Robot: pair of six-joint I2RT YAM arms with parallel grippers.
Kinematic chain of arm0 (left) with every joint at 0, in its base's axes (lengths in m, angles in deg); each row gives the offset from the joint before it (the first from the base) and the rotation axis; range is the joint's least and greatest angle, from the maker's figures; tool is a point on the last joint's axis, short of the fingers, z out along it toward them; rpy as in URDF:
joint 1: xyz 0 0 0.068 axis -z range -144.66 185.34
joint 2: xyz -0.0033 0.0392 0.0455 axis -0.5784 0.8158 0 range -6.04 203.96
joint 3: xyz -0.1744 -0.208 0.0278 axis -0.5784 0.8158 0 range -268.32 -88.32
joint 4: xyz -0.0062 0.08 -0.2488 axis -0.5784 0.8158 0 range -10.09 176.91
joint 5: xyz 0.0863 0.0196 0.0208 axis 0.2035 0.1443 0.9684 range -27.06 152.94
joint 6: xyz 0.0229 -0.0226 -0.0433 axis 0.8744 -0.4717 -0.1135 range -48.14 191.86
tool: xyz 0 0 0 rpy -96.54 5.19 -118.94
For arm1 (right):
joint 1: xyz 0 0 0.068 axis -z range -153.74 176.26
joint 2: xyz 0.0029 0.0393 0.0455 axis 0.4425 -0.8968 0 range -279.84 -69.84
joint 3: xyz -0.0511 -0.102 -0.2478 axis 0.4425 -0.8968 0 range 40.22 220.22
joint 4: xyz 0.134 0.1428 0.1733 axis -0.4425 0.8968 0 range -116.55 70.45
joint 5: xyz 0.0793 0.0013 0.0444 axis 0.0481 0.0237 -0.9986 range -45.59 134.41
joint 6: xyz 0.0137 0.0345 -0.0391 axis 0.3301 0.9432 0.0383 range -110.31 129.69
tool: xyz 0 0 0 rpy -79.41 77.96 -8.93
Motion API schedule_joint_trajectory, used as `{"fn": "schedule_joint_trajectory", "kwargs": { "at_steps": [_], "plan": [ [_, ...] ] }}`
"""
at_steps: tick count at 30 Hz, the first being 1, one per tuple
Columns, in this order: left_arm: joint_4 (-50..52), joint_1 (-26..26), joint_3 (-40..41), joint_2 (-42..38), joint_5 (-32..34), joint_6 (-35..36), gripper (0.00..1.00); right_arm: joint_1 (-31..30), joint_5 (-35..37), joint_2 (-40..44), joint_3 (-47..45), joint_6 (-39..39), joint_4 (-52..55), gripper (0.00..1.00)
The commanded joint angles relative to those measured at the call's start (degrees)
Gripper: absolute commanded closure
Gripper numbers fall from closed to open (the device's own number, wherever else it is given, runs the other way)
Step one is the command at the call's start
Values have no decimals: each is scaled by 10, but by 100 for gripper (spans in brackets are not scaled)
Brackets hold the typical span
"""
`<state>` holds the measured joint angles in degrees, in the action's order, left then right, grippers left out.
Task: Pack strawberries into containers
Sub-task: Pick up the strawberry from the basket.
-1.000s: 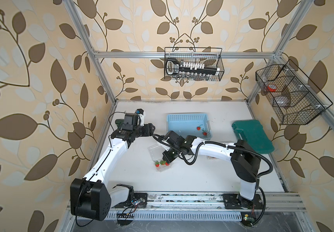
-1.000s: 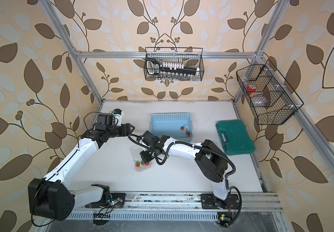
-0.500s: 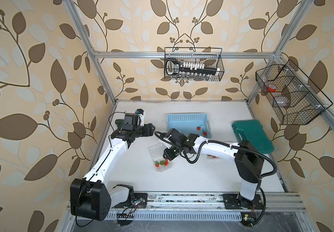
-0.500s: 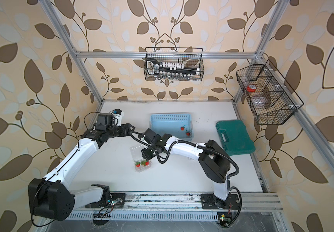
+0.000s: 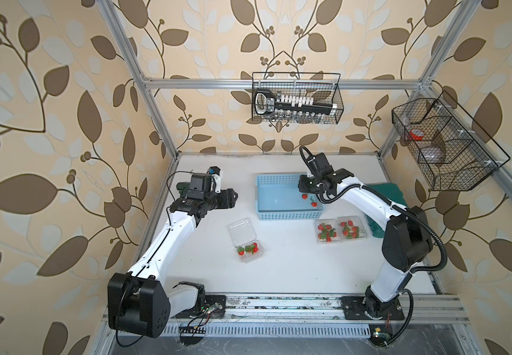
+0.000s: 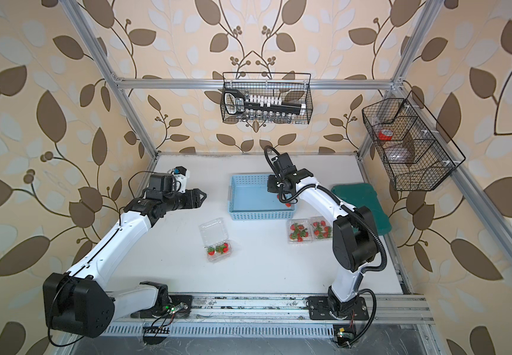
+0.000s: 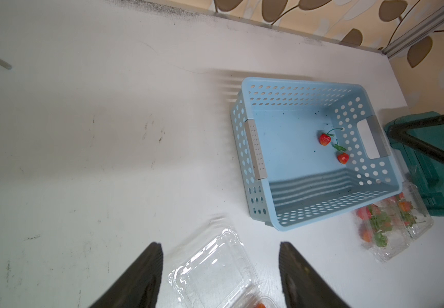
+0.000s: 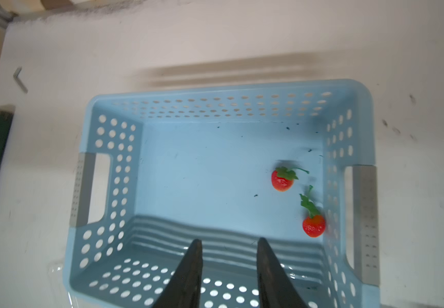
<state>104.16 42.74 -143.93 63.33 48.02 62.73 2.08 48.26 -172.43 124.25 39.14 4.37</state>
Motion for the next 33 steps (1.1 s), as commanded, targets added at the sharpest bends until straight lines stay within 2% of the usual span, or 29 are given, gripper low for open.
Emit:
{"fn": "schedule_joint_trajectory", "kwargs": {
  "at_steps": [1, 7, 16, 33],
  "plan": [
    [-4, -5, -12, -12, -9, 6, 29, 4, 32, -17, -15, 66, -18, 61],
    [-4, -5, -12, -10, -10, 6, 29, 17, 20, -53, -15, 128, -45, 58],
    [-5, -5, -13, -6, -13, 6, 30, 36, 36, -98, -9, 163, -37, 57],
    [-4, -5, -14, -4, -11, 6, 30, 55, 31, -191, 64, 134, -46, 58]
  ]
}}
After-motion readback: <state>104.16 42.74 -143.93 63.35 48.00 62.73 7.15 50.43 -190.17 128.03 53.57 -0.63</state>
